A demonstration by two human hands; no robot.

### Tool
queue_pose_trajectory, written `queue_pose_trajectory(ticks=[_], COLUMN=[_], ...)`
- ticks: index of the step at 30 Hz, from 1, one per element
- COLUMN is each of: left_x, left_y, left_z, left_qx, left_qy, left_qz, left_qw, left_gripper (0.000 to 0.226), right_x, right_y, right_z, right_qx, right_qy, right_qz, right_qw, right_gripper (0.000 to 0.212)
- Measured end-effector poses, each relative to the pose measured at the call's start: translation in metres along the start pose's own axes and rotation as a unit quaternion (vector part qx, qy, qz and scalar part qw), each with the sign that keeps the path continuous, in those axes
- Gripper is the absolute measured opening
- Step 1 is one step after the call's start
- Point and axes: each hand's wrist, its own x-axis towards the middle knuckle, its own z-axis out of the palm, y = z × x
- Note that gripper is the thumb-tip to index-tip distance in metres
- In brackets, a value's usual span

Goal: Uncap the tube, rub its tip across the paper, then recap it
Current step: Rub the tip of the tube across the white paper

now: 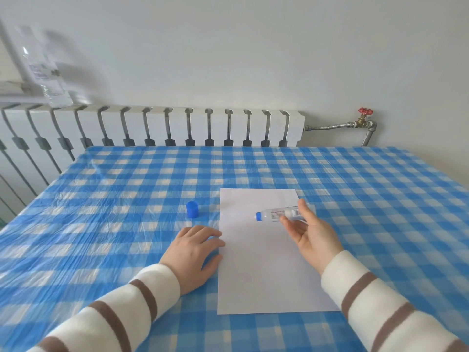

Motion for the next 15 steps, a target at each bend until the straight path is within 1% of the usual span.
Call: queue_pose_trajectory(ticks=[6, 9, 15], left_x=[-0.010, -0.013, -0.013], left_y=[-0.001, 0.000, 0.002], left_z=[0.000, 0.003, 0.002], left_qx=[-0.036, -0.046, -0.051], left_qy=[0.019, 0.017, 0.014], left_qz=[-0.001, 0.000, 0.002], left_qw=[0.999, 0.999, 0.999], left_gripper=[0.020, 0.021, 0.019], right_x=[-0.009, -0.010, -0.011], right_y=[0.024, 0.033, 0.041], right_z=[0.026, 0.035, 0.043], right_qx=[-0.029, -0.043, -0.057], right_qy=[-0.042, -0.045, -0.039], right_qz=[0.030, 0.039, 0.041], right_qw=[0.998, 0.997, 0.997], right_gripper=[0.032, 0.035, 0.031])
